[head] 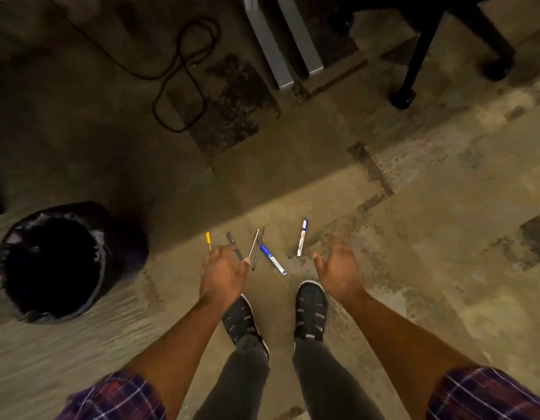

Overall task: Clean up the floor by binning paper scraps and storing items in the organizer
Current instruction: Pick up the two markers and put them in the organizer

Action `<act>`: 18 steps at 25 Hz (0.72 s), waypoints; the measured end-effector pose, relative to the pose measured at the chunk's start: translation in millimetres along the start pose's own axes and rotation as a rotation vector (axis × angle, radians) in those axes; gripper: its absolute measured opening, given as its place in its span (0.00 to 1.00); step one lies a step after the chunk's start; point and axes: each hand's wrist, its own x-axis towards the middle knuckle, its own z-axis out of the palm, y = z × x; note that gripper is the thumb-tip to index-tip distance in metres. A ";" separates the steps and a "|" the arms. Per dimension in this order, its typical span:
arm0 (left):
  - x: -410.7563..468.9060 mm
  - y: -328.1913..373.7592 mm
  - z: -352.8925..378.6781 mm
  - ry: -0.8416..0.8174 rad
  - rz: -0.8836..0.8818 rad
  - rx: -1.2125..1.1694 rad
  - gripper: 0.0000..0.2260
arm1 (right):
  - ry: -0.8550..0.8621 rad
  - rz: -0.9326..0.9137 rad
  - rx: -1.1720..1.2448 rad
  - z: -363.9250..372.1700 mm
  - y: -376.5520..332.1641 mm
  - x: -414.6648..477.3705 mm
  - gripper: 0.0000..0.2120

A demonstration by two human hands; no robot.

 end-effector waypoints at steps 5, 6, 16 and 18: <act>74.4 -17.5 99.1 -0.074 -0.187 -0.252 0.09 | -0.062 0.004 0.037 92.1 42.5 74.3 0.25; 90.8 -19.8 117.6 -0.084 -0.232 -0.280 0.07 | -0.062 0.015 0.046 108.0 48.2 90.8 0.24; 181.2 -36.1 287.2 -0.238 -0.520 -0.412 0.21 | 0.014 0.296 0.051 211.2 75.7 222.6 0.20; 190.0 -50.5 322.1 -0.222 -0.498 -0.446 0.29 | 0.052 0.304 0.052 223.7 73.6 231.3 0.22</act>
